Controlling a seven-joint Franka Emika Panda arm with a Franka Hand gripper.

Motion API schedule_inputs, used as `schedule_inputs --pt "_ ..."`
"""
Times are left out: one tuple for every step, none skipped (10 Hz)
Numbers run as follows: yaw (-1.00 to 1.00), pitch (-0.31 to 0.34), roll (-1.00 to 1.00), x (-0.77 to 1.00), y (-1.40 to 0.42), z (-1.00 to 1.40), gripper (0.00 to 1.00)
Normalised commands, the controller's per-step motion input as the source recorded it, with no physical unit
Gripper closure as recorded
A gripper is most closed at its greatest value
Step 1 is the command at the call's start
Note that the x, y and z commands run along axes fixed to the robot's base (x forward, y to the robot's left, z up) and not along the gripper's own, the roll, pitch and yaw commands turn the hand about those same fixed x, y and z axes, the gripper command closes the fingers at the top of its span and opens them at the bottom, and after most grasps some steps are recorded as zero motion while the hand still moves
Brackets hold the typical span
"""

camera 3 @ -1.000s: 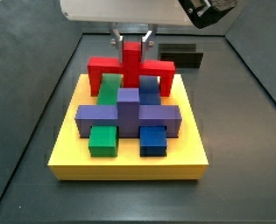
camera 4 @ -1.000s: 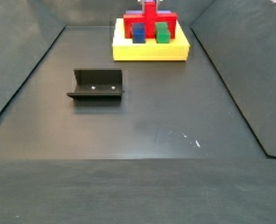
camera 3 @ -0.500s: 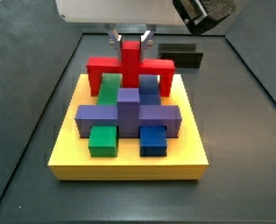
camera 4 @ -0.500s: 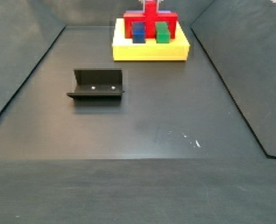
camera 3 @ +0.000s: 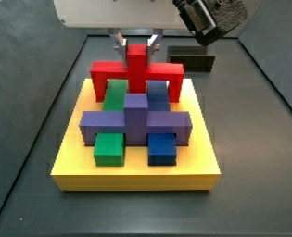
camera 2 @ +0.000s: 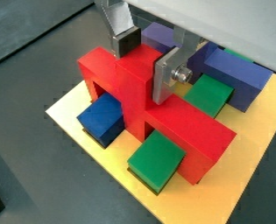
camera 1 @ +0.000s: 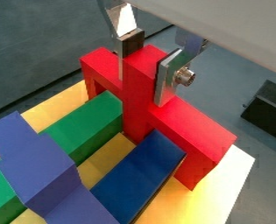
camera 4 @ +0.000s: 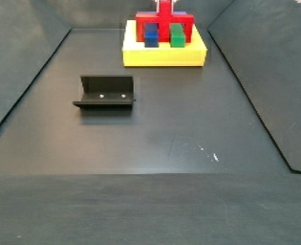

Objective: Pick up the red object. Move up. Move to above the board. Insert the red object.
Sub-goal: Insert the red object.

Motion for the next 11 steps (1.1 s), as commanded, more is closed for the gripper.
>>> schedule_inputs --pt "0.0 0.0 0.06 0.0 0.02 -0.55 1.0" --pt "0.0 -0.01 0.02 0.0 0.1 -0.75 1.0" --pt "0.0 -0.011 0.0 0.04 0.07 -0.83 1.0" --pt "0.0 0.0 0.09 0.26 -0.01 -0.77 1.0" --pt "0.0 0.034 0.25 0.36 -0.06 -0.62 1.0" --pt "-0.06 0.027 0.24 0.18 0.0 -0.5 1.0" --pt "-0.02 0.0 0.12 0.0 0.0 -0.41 1.0" --pt "0.0 0.0 0.0 0.0 0.0 -0.4 1.0" --pt "0.0 0.0 -0.1 0.0 0.0 -0.42 1.0" --pt "-0.02 0.01 -0.09 0.08 -0.04 -0.47 1.0" --pt "-0.22 0.034 -0.01 0.12 0.0 -0.43 1.0"
